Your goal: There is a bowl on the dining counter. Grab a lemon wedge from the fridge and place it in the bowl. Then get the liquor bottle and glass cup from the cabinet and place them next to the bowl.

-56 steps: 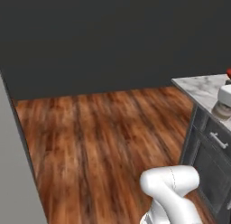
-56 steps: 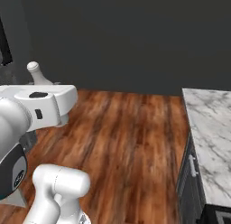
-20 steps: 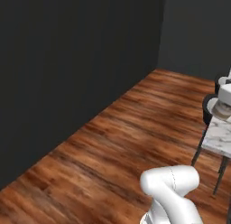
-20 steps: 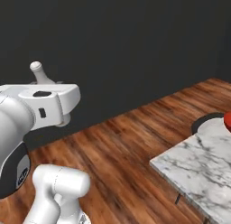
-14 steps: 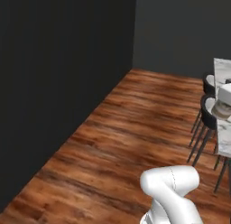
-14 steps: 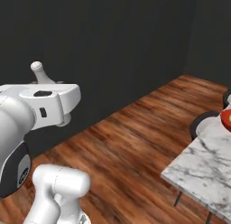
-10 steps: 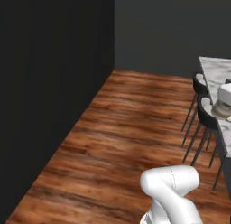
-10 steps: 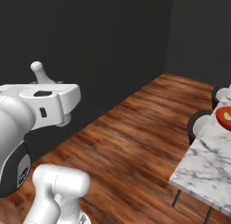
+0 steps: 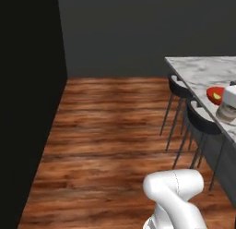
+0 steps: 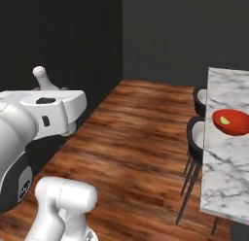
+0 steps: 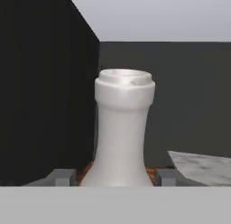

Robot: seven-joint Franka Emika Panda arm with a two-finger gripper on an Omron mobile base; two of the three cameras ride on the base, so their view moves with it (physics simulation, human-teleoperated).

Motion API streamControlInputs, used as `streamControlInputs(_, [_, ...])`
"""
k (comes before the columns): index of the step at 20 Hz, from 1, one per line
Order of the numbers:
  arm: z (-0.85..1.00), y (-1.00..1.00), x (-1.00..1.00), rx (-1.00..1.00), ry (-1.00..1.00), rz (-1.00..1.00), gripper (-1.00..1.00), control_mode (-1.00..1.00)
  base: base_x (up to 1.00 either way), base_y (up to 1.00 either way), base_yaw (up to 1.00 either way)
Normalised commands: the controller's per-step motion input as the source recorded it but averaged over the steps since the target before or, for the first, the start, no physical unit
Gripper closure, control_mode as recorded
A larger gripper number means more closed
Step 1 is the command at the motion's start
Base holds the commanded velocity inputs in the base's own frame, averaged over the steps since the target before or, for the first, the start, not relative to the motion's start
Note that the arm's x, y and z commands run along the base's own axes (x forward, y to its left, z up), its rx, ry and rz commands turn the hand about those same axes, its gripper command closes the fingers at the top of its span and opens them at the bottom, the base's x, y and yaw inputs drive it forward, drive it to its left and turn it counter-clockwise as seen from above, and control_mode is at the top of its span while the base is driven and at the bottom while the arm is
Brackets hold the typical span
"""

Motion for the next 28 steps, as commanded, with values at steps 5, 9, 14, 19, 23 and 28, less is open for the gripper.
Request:
streamControlInputs(5, [0.00, 0.00, 0.00, 0.00, 0.00, 0.00, 1.00, 1.00, 0.82, 0.52, -0.54])
streamControlInputs(9, [0.00, 0.00, 0.00, 0.00, 0.00, 0.00, 1.00, 1.00, 0.82, 0.52, -0.54])
streamControlInputs(14, [0.00, 0.00, 0.00, 0.00, 0.00, 0.00, 1.00, 1.00, 0.80, 0.53, -0.54])
streamControlInputs(19, [0.00, 0.00, 0.00, 0.00, 0.00, 0.00, 1.00, 1.00, 0.75, 0.53, -0.55])
streamControlInputs(23, [0.00, 0.00, 0.00, 0.00, 0.00, 0.00, 1.00, 1.00, 0.74, 0.59, -0.53])
streamControlInputs(28, [0.00, 0.00, 0.00, 0.00, 0.00, 0.00, 1.00, 1.00, 0.70, 0.67, -0.50])
